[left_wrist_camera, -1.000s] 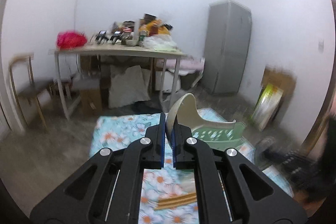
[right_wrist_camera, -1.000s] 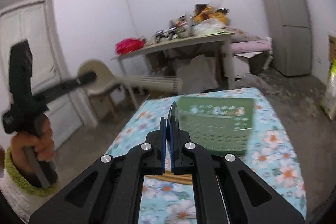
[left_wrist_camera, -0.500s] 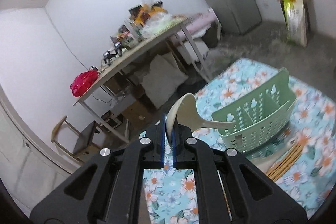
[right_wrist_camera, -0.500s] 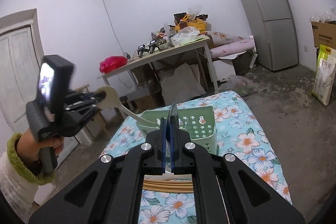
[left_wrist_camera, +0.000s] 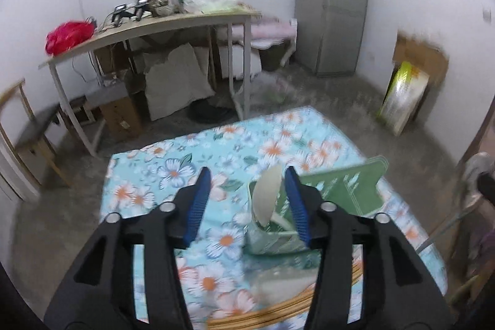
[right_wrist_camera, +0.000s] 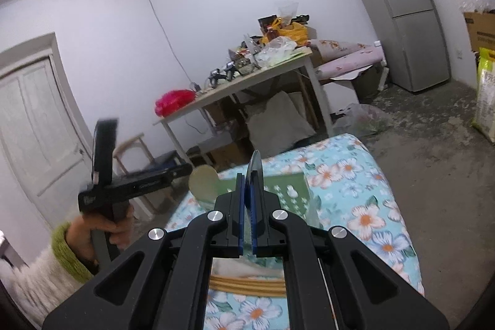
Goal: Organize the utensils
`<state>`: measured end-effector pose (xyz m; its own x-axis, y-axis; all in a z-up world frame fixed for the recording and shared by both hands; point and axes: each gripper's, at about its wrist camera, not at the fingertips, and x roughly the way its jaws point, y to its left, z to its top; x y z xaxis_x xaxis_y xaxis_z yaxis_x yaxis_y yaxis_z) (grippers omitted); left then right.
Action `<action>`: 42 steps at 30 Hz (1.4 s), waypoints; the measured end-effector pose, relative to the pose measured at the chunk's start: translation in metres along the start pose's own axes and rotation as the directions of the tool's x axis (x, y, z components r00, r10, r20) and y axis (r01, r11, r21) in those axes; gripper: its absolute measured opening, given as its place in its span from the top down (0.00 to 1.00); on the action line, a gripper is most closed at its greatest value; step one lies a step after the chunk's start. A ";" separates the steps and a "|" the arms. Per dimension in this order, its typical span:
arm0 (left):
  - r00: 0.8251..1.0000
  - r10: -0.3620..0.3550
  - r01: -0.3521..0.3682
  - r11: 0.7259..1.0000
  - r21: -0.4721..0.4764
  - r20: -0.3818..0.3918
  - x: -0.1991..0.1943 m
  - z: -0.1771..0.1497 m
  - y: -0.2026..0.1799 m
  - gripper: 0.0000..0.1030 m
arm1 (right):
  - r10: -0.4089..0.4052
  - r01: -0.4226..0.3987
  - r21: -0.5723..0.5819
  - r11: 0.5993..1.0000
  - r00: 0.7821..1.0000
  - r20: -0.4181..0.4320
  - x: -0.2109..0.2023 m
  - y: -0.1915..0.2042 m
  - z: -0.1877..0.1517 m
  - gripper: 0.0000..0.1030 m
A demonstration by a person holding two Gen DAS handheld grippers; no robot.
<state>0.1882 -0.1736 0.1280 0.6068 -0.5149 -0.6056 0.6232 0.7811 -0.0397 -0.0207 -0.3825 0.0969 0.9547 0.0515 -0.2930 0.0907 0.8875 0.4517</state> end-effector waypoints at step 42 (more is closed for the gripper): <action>0.999 0.004 -0.016 0.942 -0.336 -0.036 -0.011 -0.166 0.068 0.08 | 0.005 -0.002 -0.054 0.999 0.999 0.043 0.055 -0.019 -0.002 0.52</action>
<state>0.1414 -0.0562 0.0003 0.5910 -0.4987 -0.6341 0.4114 0.8624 -0.2948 0.0300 -0.3953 0.0706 0.9665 0.0356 -0.2541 0.0732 0.9108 0.4062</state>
